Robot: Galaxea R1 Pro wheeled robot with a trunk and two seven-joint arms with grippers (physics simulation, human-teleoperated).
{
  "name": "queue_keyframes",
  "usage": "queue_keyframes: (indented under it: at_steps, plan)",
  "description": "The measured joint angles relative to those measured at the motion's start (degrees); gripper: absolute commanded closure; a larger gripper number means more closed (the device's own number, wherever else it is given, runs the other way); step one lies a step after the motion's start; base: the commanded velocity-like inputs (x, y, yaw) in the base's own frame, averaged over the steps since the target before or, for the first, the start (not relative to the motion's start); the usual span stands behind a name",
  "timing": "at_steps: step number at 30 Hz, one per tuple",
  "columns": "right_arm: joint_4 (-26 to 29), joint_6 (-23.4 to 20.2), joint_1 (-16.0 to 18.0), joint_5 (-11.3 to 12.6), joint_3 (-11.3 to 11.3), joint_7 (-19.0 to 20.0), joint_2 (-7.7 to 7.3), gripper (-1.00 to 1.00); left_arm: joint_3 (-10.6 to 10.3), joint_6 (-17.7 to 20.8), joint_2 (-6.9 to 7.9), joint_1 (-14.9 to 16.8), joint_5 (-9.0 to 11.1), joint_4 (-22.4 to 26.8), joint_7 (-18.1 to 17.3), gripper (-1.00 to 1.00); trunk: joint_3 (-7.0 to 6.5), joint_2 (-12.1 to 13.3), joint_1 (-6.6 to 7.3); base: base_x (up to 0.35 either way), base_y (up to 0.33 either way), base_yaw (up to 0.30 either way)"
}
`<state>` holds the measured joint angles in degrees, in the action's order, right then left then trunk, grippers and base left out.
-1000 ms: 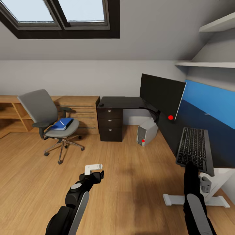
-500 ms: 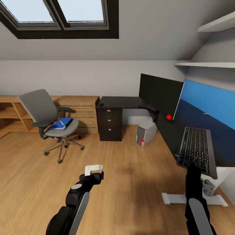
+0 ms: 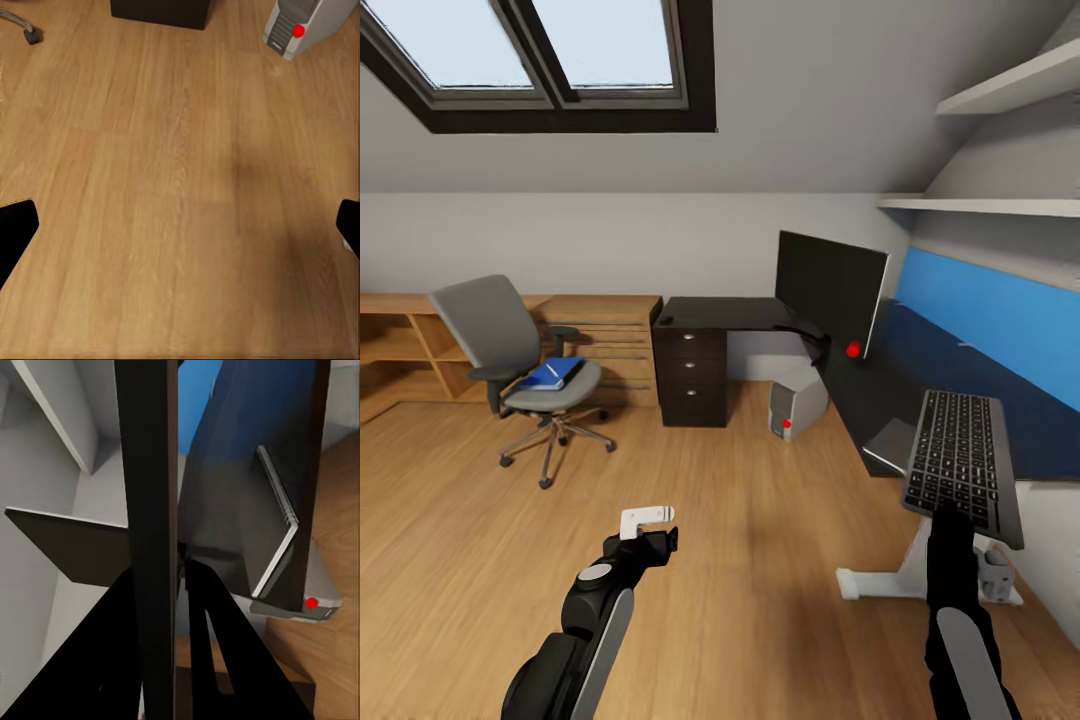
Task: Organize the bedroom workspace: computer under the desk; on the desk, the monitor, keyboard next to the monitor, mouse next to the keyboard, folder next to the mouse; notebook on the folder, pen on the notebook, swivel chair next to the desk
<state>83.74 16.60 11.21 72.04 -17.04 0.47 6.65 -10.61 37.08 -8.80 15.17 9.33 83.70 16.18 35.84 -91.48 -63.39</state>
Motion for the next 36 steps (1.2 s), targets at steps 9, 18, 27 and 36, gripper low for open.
queue_keyframes:
  at_steps: [9, 18, 27, 36]
  plan:
    - [-0.12, -0.02, 0.0, 0.01, 2.06, -0.03, -0.05, 1.0, 0.03, 0.0, 0.0, 0.0, 0.09, 0.01, 0.0, -1.0, -0.78, 0.0, 0.03, -0.246, -0.002, 0.004]
    - [-0.23, -0.11, 0.01, -0.13, 5.17, -0.11, -0.15, 1.0, 0.04, 0.0, 0.0, 0.0, 0.09, 0.06, 0.0, -1.0, -1.57, 0.0, 0.04, 0.005, 0.016, 0.075]
    - [-1.35, -0.07, 0.0, -0.15, 8.79, -0.03, -0.19, 1.0, 0.03, 0.0, -0.01, 0.0, 0.09, 0.04, 0.0, -1.0, -2.03, 0.0, 0.05, 0.165, 0.164, 0.045]
    - [-3.42, -0.19, 0.0, -0.46, 16.17, 0.29, -0.57, 1.0, 0.03, 0.0, 0.0, 0.0, 0.0, 0.0, 0.01, -1.0, -2.05, 0.0, 0.03, 0.017, 0.017, 0.001]
